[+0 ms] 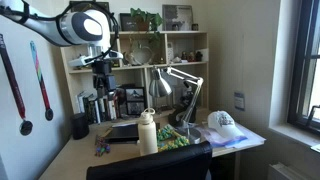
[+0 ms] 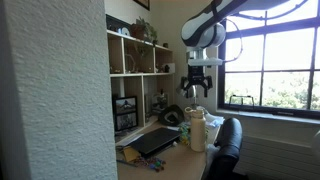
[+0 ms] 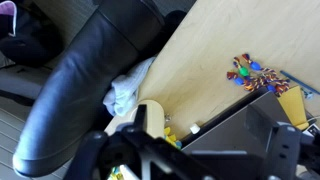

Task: Pick up the white paper

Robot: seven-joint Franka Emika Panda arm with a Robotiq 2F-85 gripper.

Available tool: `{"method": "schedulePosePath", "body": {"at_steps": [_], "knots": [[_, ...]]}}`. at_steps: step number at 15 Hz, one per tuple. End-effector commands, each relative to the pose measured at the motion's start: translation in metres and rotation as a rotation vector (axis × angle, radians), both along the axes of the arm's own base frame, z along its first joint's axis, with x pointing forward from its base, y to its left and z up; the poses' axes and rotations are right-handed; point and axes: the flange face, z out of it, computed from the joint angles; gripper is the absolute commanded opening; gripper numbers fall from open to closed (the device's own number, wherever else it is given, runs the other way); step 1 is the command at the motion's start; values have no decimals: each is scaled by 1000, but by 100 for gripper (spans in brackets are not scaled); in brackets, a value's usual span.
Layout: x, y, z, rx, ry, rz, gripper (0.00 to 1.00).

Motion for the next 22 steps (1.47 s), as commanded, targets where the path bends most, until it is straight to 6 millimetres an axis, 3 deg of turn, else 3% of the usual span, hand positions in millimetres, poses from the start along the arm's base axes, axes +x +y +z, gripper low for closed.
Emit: {"method": "schedulePosePath", "body": {"at_steps": [1, 4, 8, 12, 18, 22], "knots": [[0, 0, 1, 0, 1, 0, 100], [41, 9, -18, 13, -38, 2, 100], [107, 53, -60, 55, -98, 50, 100], [167, 111, -113, 151, -117, 114, 100], [230, 209, -198, 243, -162, 140, 100], [260, 245, -252, 300, -214, 118, 100]]}}
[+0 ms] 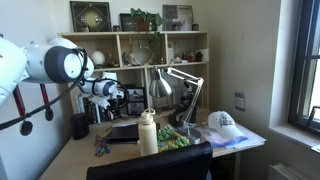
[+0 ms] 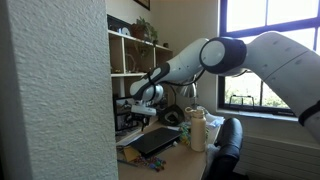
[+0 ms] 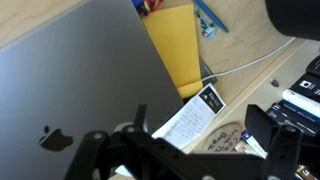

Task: Pick up the white paper

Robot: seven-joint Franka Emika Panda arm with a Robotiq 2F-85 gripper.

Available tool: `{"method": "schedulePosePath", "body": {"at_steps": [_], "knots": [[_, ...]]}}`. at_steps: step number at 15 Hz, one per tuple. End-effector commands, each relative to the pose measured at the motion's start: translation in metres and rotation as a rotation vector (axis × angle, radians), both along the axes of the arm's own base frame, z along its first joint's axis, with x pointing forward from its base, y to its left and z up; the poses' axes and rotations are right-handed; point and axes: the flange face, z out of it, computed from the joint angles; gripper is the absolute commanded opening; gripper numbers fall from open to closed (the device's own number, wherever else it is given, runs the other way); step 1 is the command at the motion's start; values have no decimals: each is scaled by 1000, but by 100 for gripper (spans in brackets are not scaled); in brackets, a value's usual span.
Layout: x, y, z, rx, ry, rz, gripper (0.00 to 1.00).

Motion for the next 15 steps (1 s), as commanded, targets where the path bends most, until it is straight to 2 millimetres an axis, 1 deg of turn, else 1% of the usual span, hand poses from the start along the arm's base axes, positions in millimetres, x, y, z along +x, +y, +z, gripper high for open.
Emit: {"method": "schedulePosePath", "body": {"at_steps": [1, 4, 7, 10, 15], "knots": [[34, 24, -36, 77, -37, -56, 100], [48, 35, -59, 146, -62, -90, 100], [56, 46, -69, 210, -56, -111, 100], [57, 60, -73, 263, -35, -119, 100], [53, 71, -77, 261, 15, -161, 100]]}}
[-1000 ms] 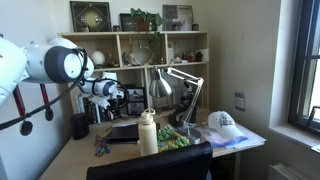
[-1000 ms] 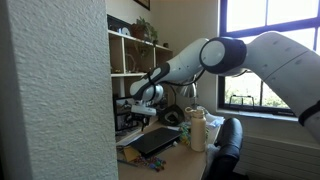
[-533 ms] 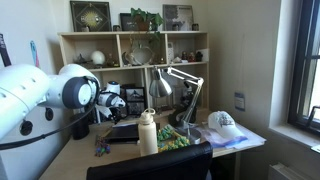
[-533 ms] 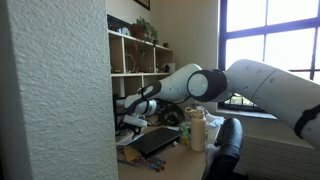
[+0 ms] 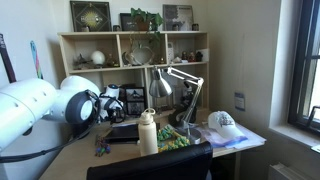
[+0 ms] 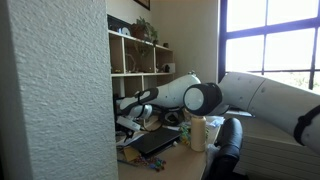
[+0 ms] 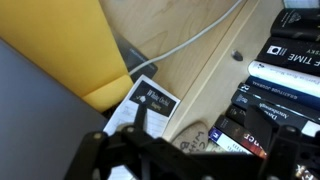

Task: Pick up the white paper

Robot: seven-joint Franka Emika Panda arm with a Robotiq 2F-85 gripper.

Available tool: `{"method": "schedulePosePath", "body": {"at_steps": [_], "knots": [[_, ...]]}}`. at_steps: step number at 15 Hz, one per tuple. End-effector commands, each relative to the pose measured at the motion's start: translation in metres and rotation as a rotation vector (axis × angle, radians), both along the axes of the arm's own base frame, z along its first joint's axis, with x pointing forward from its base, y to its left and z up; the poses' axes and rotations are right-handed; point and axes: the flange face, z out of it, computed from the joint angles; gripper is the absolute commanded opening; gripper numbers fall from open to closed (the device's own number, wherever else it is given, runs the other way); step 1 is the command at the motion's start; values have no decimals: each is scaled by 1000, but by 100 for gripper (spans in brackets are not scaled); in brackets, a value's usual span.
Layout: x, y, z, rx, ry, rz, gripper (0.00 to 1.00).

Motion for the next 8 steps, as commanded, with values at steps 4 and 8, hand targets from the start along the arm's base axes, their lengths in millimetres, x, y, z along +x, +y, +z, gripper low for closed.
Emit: {"method": "schedulePosePath", "body": {"at_steps": [4, 8], "knots": [[-3, 12, 8, 10, 115, -56, 100], [-1, 4, 4, -5, 147, -112, 100]]}}
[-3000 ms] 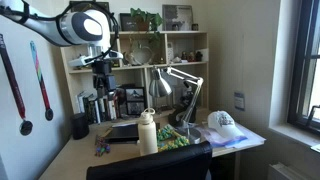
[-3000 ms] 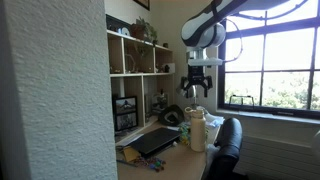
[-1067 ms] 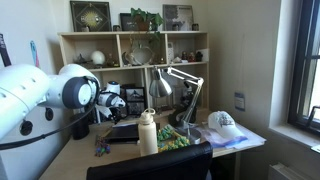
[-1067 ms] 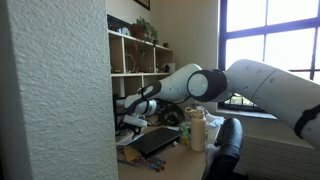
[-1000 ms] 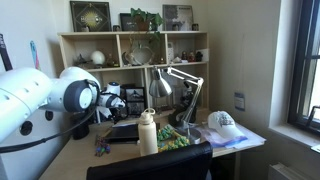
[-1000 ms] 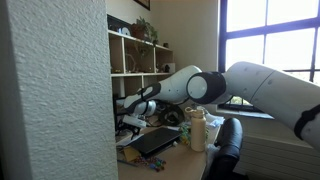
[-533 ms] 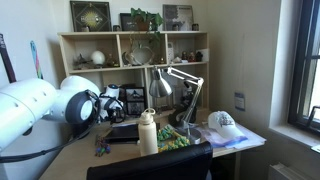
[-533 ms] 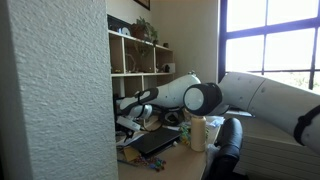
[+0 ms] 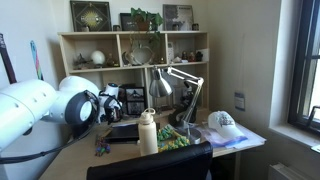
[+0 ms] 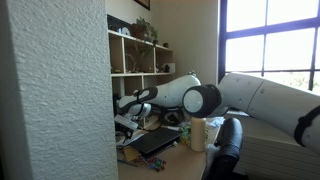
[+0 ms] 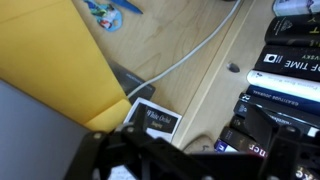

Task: Pick up the white paper

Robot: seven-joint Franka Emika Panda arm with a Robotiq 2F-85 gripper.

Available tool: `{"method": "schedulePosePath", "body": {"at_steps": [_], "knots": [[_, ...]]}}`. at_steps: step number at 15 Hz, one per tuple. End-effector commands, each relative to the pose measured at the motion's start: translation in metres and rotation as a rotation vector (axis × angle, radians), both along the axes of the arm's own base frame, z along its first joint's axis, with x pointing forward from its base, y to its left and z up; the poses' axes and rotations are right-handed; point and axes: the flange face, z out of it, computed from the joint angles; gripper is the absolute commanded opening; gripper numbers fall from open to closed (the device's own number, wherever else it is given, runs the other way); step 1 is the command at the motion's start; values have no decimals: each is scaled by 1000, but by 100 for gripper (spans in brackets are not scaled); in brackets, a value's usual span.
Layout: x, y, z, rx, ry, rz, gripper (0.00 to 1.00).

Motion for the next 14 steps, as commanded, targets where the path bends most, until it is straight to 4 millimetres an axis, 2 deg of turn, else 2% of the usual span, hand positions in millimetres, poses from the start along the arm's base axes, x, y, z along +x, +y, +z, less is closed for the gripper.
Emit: {"method": "schedulePosePath", "body": {"at_steps": [1, 8, 14], "knots": [[4, -7, -3, -15, 44, -62, 100], [9, -21, -28, -33, 74, -140, 100], [12, -19, -29, -27, 44, -145, 100]]}}
